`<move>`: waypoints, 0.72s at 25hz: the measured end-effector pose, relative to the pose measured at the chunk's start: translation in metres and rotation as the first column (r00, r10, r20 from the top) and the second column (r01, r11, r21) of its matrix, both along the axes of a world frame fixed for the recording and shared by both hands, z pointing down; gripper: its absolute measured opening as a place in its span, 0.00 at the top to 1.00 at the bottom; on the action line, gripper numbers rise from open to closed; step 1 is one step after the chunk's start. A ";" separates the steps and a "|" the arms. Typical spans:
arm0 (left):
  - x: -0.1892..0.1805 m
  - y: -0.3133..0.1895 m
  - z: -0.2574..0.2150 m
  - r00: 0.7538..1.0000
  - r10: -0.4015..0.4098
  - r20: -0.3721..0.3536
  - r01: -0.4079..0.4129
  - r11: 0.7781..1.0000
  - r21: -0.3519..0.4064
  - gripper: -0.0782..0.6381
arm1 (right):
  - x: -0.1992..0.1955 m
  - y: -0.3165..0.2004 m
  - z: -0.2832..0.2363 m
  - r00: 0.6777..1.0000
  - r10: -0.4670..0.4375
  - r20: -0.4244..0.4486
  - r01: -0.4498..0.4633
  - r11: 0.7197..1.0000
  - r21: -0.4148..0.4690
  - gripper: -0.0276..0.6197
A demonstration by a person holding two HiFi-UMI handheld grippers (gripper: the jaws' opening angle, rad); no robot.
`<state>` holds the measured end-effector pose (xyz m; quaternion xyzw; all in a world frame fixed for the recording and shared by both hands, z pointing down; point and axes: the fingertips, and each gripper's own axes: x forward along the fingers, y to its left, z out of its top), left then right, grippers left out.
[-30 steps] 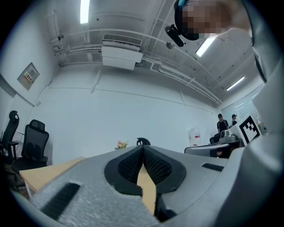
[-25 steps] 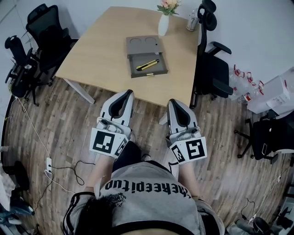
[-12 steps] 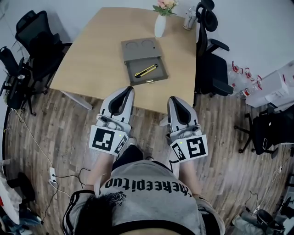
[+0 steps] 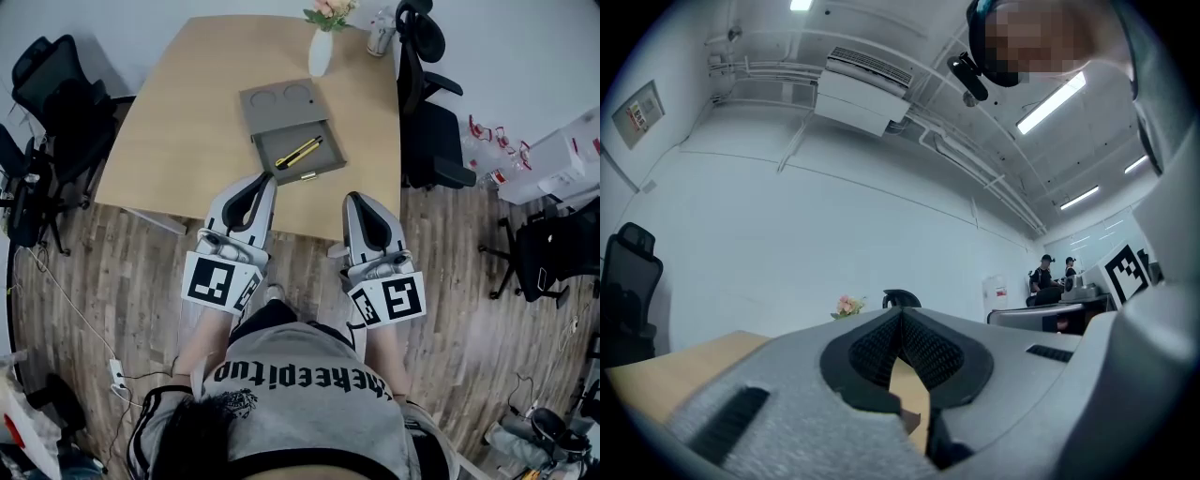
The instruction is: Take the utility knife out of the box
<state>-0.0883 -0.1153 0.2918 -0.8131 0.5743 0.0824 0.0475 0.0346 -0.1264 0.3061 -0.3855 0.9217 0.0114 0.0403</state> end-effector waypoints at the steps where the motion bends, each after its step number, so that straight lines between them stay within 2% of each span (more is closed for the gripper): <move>1: -0.004 -0.003 0.000 1.000 0.006 -0.002 -0.006 1.000 -0.001 0.87 | -0.004 -0.002 0.000 1.000 0.006 0.001 -0.006 1.000 -0.001 0.95; 11: -0.036 -0.020 0.004 0.999 0.041 -0.021 -0.041 0.999 0.001 0.87 | -0.032 -0.010 0.004 0.999 0.050 -0.011 -0.050 0.999 -0.003 0.95; 18: -0.036 -0.028 0.007 0.998 0.057 -0.031 -0.057 0.998 -0.005 0.87 | -0.028 -0.016 0.006 0.997 0.074 -0.020 -0.074 0.997 -0.006 0.95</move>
